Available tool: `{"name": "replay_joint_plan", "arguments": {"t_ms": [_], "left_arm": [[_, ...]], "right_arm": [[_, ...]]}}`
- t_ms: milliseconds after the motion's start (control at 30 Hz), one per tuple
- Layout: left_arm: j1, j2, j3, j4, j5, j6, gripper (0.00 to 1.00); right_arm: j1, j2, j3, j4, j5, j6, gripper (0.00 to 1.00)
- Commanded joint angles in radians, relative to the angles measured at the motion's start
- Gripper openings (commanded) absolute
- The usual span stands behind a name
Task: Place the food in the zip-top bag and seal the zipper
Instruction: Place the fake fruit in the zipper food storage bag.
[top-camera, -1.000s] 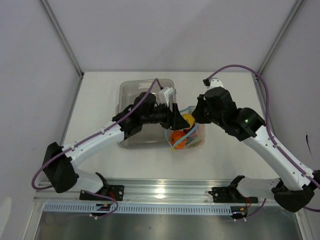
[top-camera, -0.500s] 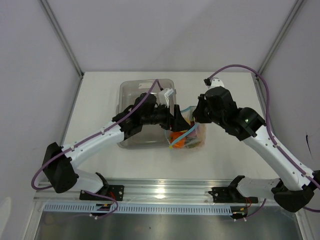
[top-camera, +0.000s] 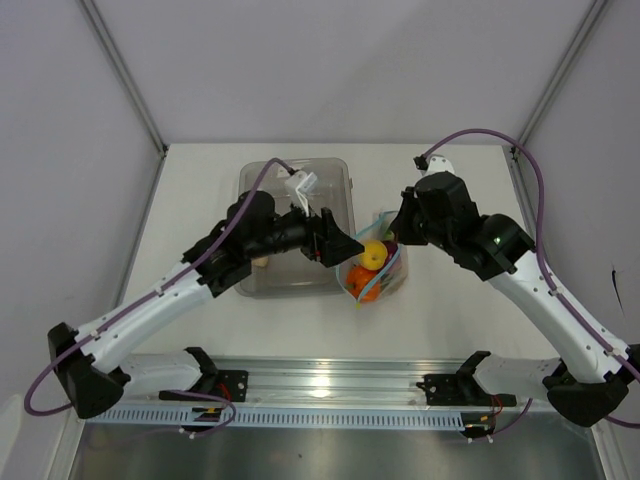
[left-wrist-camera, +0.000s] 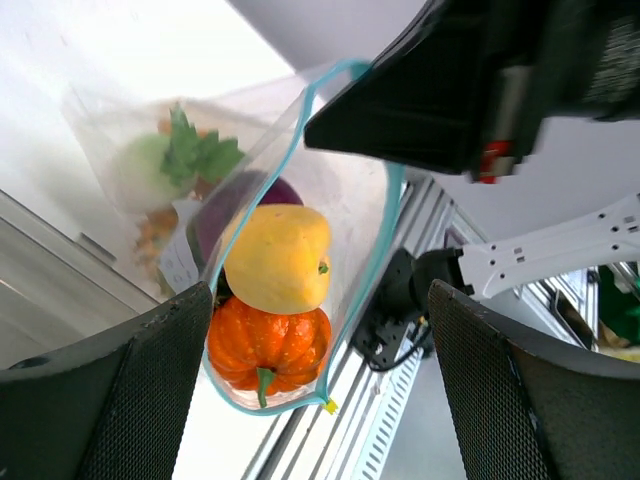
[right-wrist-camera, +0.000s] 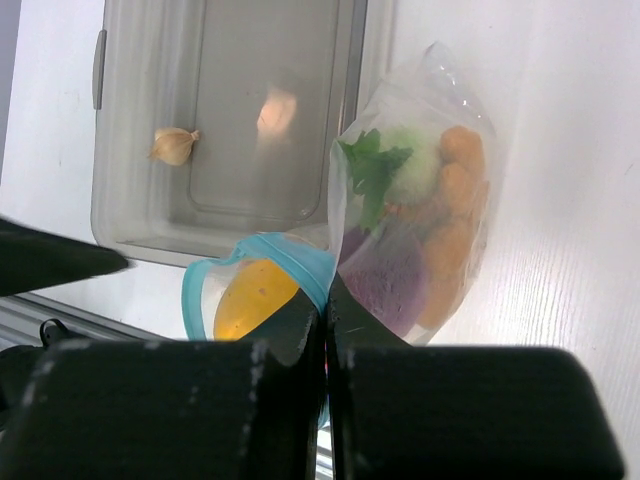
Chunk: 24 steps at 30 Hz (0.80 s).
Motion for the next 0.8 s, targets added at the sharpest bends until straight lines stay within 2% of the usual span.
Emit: {"name": "replay_joint_plan", "arguments": {"t_ms": [0,167,367,467,567,600,767], "left_arm": [[-0.007,-0.096,0.010,-0.015,-0.088,0.071,0.89],[0.012,-0.155,-0.029,-0.096,-0.293,0.079,0.89],[0.122,-0.126,-0.074,-0.302,-0.515,-0.068,0.99],[0.232,-0.054,-0.057,-0.423,-0.533,-0.174,1.00],[0.294,0.039,-0.025,-0.535,-0.539,-0.257,1.00],[0.314,0.066,-0.016,-0.564,-0.581,-0.295,0.99],[0.335,0.181,0.042,-0.630,-0.623,-0.363,0.99]], "right_arm": [[-0.006,-0.033,0.020,0.029,0.013,0.007,0.00],[-0.007,-0.039,0.020,0.028,0.008,0.002,0.00],[-0.009,-0.041,0.015,0.023,0.006,-0.004,0.00],[-0.010,-0.044,0.006,0.022,0.005,-0.010,0.00],[-0.010,-0.045,0.001,0.023,0.002,-0.016,0.00],[-0.012,-0.047,0.001,0.022,0.002,-0.018,0.00],[-0.015,-0.050,-0.002,0.017,-0.004,-0.025,0.00]]}}
